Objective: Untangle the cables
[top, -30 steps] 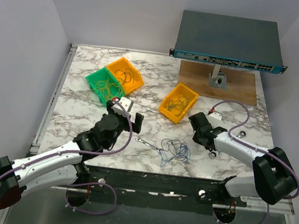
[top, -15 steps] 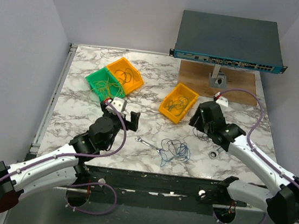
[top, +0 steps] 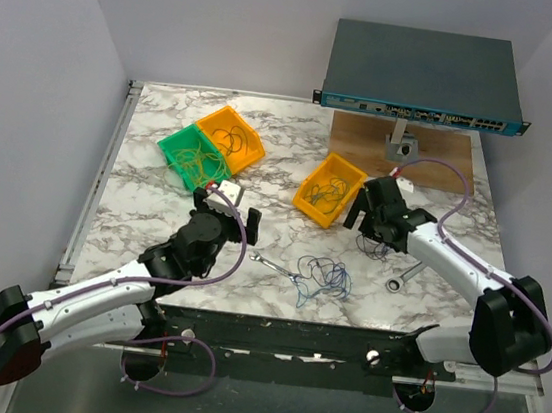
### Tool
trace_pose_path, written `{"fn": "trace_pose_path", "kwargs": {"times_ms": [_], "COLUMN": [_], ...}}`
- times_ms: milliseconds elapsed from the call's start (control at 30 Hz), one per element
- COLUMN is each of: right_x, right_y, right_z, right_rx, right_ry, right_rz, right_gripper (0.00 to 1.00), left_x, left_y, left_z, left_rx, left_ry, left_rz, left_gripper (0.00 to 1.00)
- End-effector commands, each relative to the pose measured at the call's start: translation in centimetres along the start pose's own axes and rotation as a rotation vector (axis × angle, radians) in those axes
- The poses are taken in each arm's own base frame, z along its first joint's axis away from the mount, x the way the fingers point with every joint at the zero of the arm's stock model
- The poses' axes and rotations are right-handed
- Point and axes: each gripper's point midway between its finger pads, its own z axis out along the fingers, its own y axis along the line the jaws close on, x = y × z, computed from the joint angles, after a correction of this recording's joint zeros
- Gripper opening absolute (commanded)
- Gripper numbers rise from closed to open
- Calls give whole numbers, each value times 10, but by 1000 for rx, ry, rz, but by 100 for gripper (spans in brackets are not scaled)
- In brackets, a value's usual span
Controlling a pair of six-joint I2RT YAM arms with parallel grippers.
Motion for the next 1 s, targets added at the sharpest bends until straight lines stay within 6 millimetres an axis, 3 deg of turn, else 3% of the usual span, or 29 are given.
{"fn": "trace_pose_path", "kwargs": {"times_ms": [0, 300, 567, 600, 733, 767, 800, 967], "right_x": [7, 24, 45, 47, 41, 37, 33, 17], "right_y": [-12, -54, -55, -54, -52, -53, -51, -20], "right_z": [19, 29, 38, 39, 34, 32, 29, 9], "right_rx": [74, 245, 231, 220, 199, 203, 197, 36], "right_ry": [18, -2, 50, 50, 8, -6, -13, 0], "right_rz": [-35, -61, -28, -22, 12, 18, 22, -5], "right_gripper": [100, 100, 100, 93, 20, 6, 1, 1], "left_x": [-13, -10, -8, -7, -7, -6, -6, -7], "left_y": [2, 3, 3, 3, 4, 4, 3, 5], "left_z": [2, 5, 7, 7, 7, 7, 7, 7], "left_rx": [-21, -34, -40, -41, -40, -41, -41, -48], "left_ry": [-33, -20, -11, -10, -9, -8, -7, -6], "left_rz": [-17, -7, 2, 2, 4, 4, 5, 6], "left_gripper": [99, 99, 99, 99, 99, 98, 98, 99]}}
